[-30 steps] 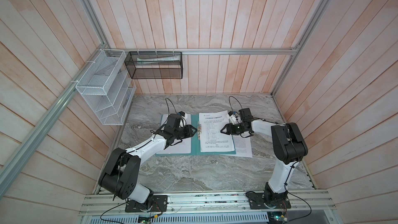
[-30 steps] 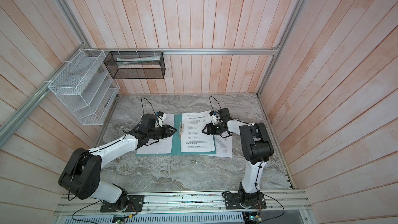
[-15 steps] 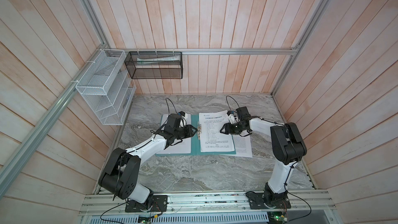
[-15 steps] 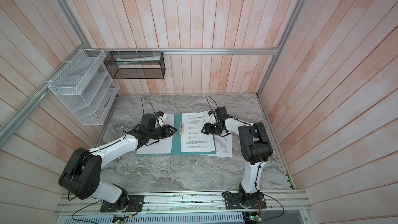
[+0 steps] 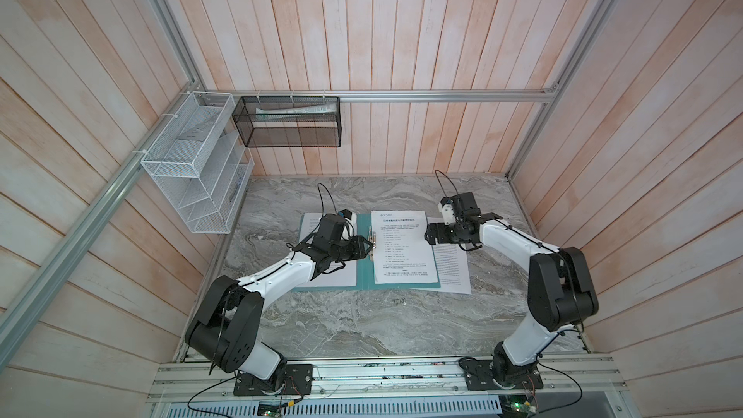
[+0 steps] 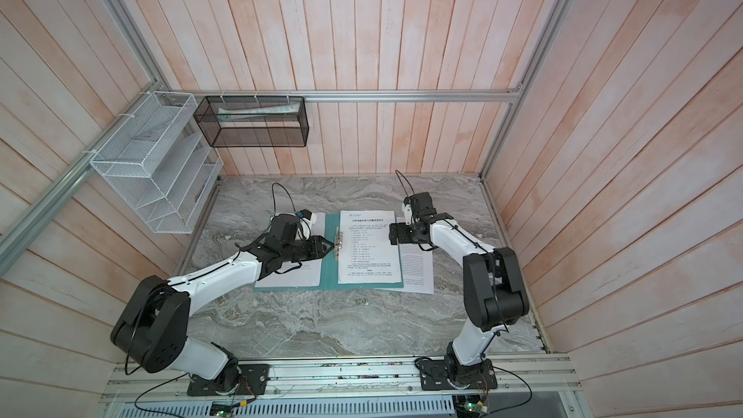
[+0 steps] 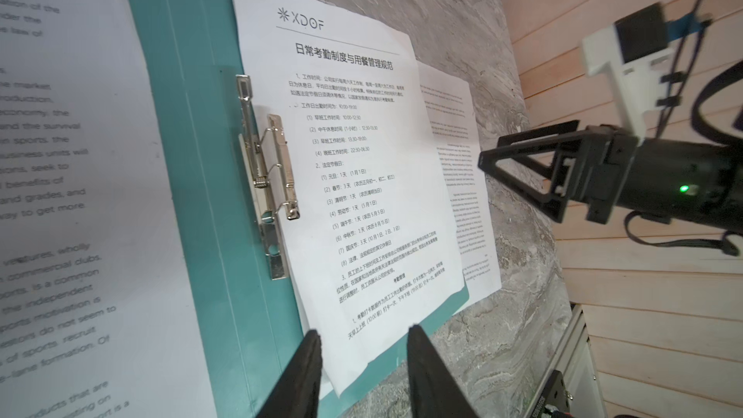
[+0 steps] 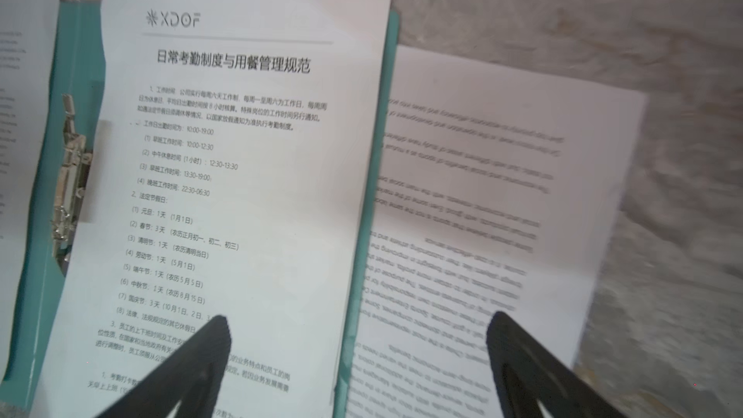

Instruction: Put the files into the folder

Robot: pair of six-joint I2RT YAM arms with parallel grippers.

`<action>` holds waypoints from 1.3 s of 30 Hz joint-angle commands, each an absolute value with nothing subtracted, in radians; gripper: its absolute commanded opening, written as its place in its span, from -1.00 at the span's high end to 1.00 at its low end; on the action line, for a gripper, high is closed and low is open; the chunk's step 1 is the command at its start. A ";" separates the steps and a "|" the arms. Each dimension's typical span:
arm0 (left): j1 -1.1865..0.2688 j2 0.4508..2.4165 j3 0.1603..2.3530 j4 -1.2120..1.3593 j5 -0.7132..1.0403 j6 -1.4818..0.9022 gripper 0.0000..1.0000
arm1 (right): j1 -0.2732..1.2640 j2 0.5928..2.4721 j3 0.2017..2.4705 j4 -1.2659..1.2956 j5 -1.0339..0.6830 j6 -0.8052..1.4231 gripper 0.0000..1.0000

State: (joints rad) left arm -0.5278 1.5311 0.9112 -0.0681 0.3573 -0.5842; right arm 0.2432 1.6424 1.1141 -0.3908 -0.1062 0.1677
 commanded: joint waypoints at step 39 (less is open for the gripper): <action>-0.863 2.483 1.974 -0.152 0.442 -0.617 0.29 | -0.197 1.072 0.312 -0.083 -0.492 0.601 -0.68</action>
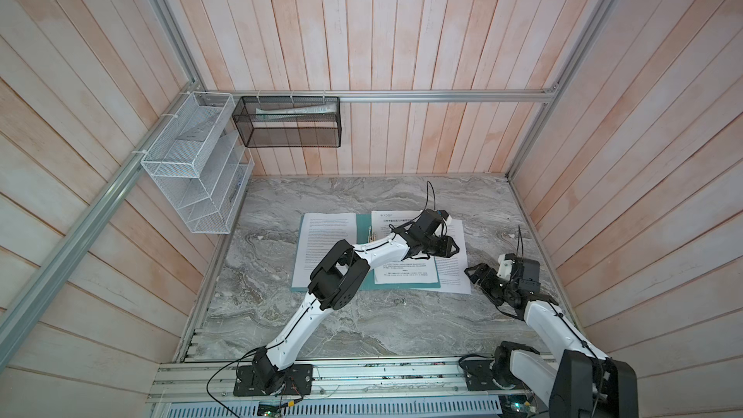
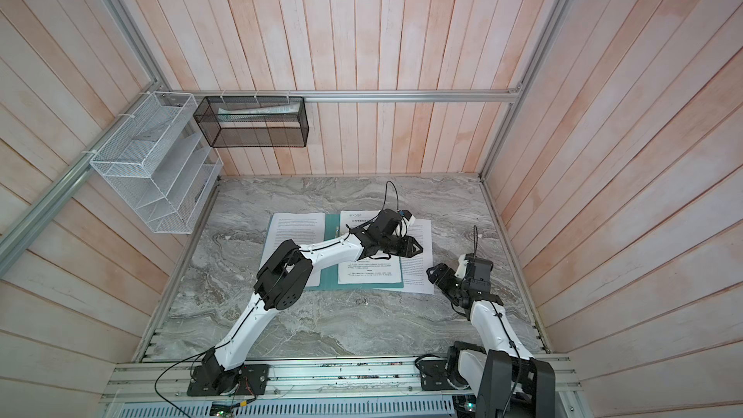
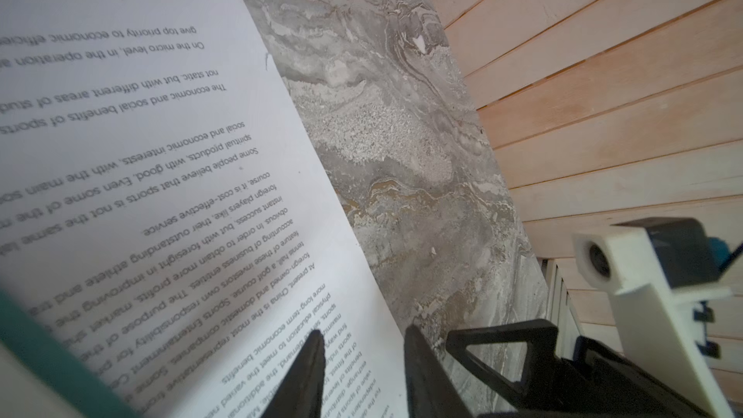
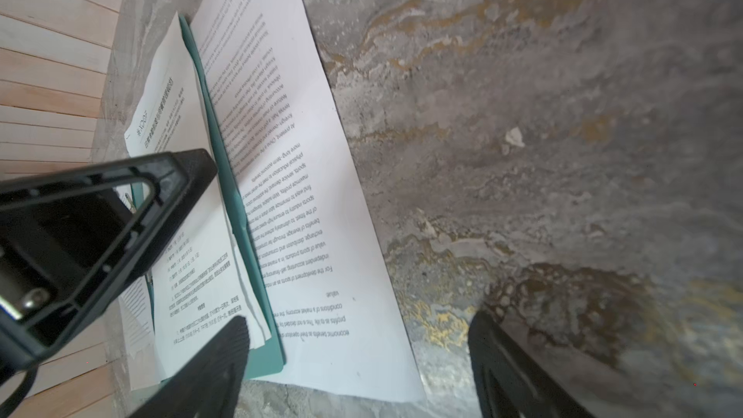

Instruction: Put the files into the folder

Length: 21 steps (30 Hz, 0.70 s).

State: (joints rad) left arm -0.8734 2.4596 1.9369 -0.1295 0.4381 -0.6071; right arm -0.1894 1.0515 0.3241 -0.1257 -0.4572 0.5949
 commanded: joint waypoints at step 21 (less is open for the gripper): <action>-0.790 2.528 1.897 -0.133 0.477 -0.626 0.32 | -0.197 1.399 0.324 0.130 -0.652 0.581 -0.64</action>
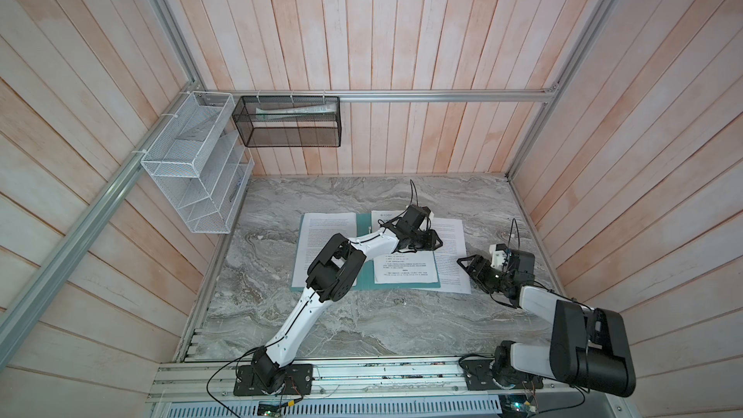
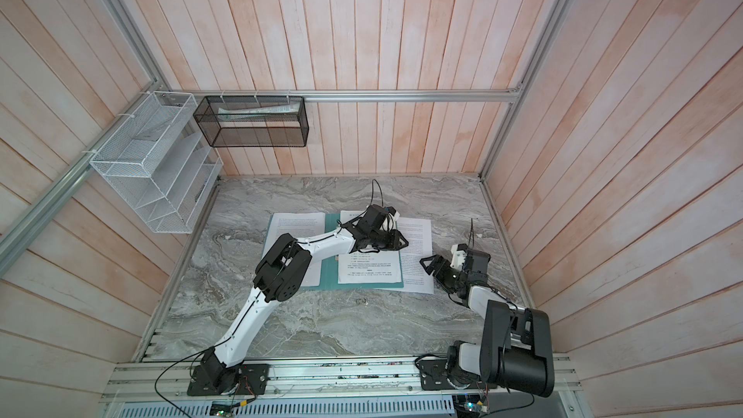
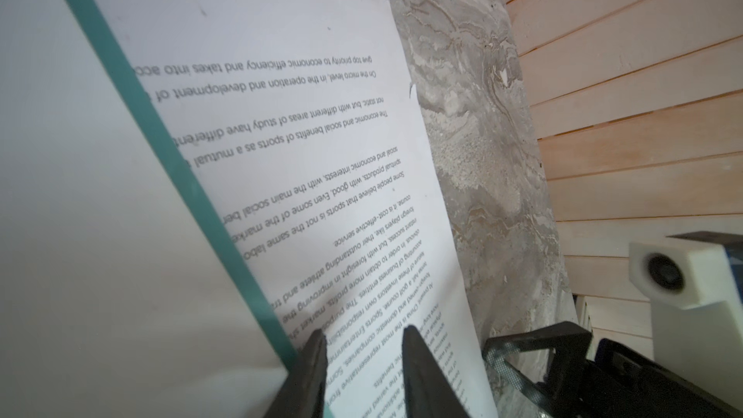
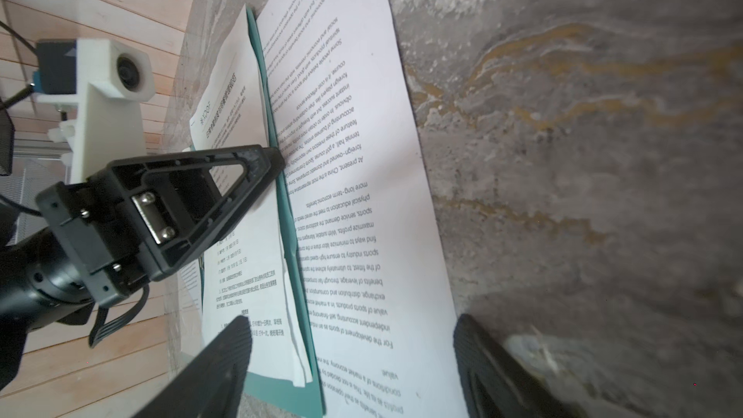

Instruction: Put the files into the folder

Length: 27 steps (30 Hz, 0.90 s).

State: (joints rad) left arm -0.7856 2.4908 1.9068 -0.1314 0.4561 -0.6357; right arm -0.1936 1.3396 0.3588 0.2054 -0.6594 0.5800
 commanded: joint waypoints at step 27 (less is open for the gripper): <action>-0.786 2.542 1.833 -0.111 0.492 -0.648 0.37 | -0.170 1.446 0.391 0.441 -0.944 0.732 -0.56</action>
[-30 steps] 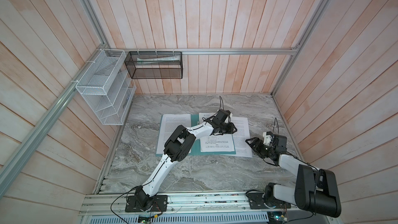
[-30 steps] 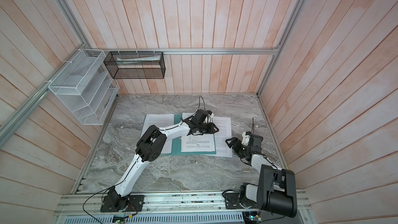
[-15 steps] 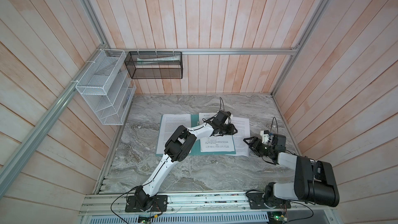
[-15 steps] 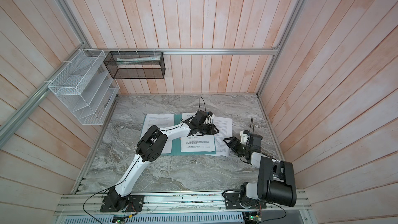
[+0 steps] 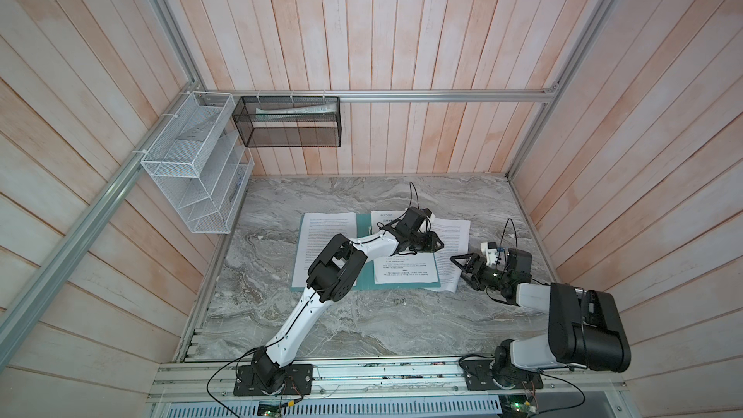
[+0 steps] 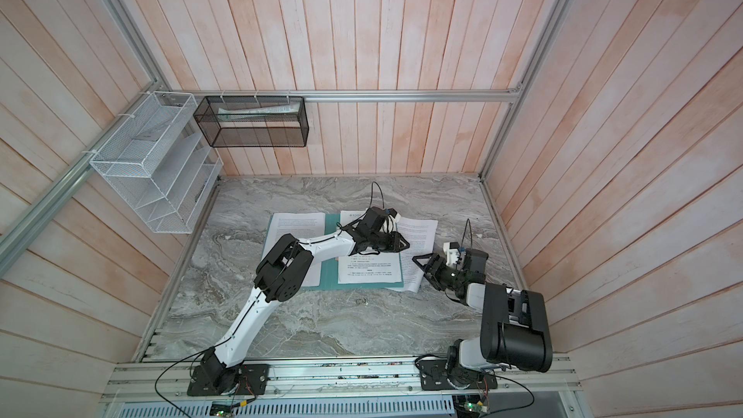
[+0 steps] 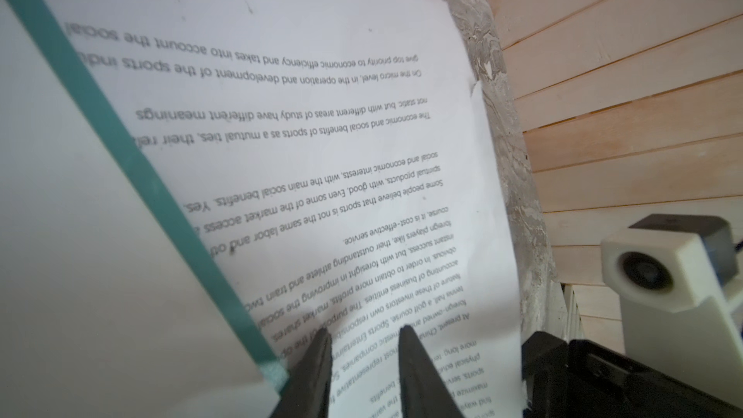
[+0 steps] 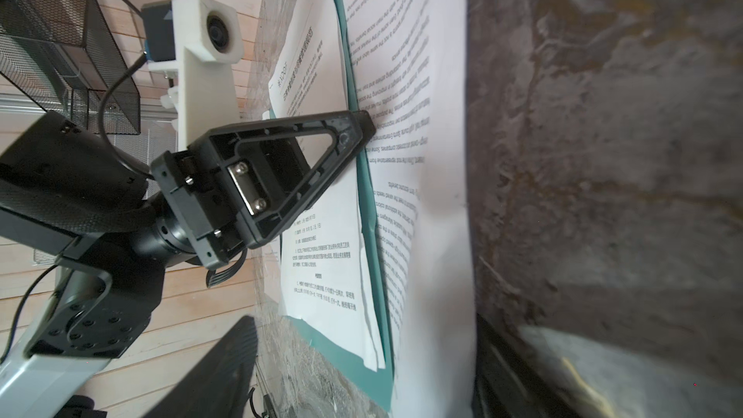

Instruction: Put the files into the folder

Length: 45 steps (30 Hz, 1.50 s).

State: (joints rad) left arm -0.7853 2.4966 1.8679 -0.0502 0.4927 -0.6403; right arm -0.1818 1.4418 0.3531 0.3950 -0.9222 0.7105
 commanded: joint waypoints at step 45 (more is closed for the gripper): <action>-0.745 2.290 1.748 -0.043 0.564 -0.655 0.37 | -0.150 1.776 0.388 1.041 -1.061 1.008 1.00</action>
State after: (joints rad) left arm -0.7456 2.3756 1.7588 -0.0532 0.5362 -0.6502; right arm -0.1406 1.7294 0.4145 0.8070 -0.9810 0.8890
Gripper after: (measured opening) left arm 0.314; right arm 0.047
